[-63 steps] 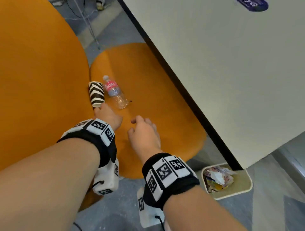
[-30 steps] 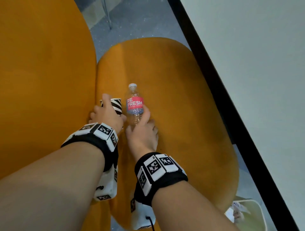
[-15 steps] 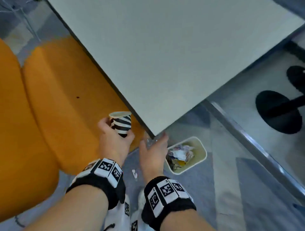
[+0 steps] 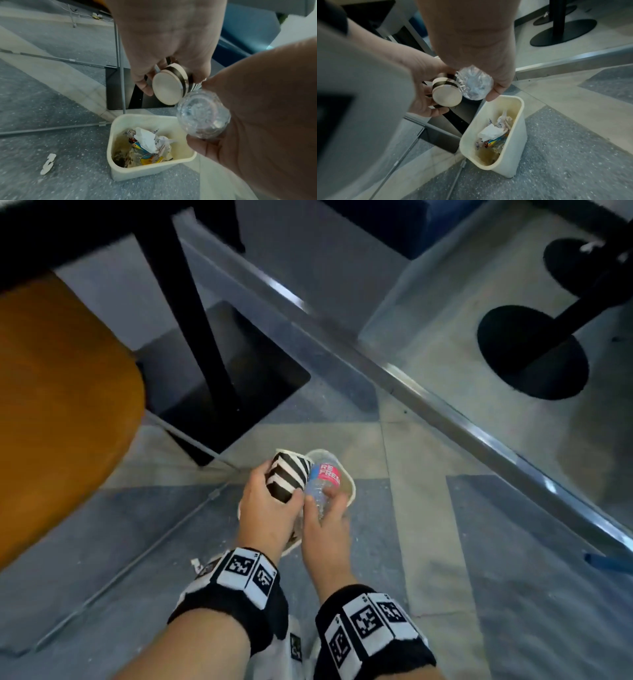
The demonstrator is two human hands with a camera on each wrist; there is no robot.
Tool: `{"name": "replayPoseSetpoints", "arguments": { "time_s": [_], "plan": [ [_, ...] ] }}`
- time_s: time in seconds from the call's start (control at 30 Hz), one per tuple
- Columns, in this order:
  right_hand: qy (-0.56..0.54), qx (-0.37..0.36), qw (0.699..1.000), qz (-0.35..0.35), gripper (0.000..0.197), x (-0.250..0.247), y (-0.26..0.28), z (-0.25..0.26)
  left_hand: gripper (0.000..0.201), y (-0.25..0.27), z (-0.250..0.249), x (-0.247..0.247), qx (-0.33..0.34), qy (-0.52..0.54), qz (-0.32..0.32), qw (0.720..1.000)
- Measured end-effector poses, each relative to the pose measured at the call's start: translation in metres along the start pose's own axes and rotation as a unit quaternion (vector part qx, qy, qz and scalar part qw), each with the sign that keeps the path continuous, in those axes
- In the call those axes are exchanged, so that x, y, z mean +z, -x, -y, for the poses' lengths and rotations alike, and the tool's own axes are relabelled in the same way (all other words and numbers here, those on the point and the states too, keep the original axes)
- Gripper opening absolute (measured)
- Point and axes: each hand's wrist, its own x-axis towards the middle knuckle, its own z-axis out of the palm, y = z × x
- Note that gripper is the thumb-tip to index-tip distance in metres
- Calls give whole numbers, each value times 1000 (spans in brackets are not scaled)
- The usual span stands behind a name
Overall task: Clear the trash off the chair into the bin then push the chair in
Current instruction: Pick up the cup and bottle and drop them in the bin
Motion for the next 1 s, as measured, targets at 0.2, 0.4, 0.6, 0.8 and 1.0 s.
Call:
{"name": "replayPoseSetpoints", "arguments": {
  "time_s": [0.2,0.4,0.6,0.8,1.0],
  "plan": [
    [23,58,996,60,43,14,-51,-44,42,-54,33,39,-11,-116,61,991],
    [41,106,990,80,41,27,-83,-60,40,-91,51,53,-63,-259,94,959],
    [61,137,984,96,38,36,-96,-61,28,-103,68,59,-98,-319,118,935],
    [113,88,980,142,41,36,-96,-73,36,-116,88,61,-89,-350,143,922],
    [160,34,966,201,36,43,-92,-80,45,-113,99,56,-67,-426,216,876]
  ]
}}
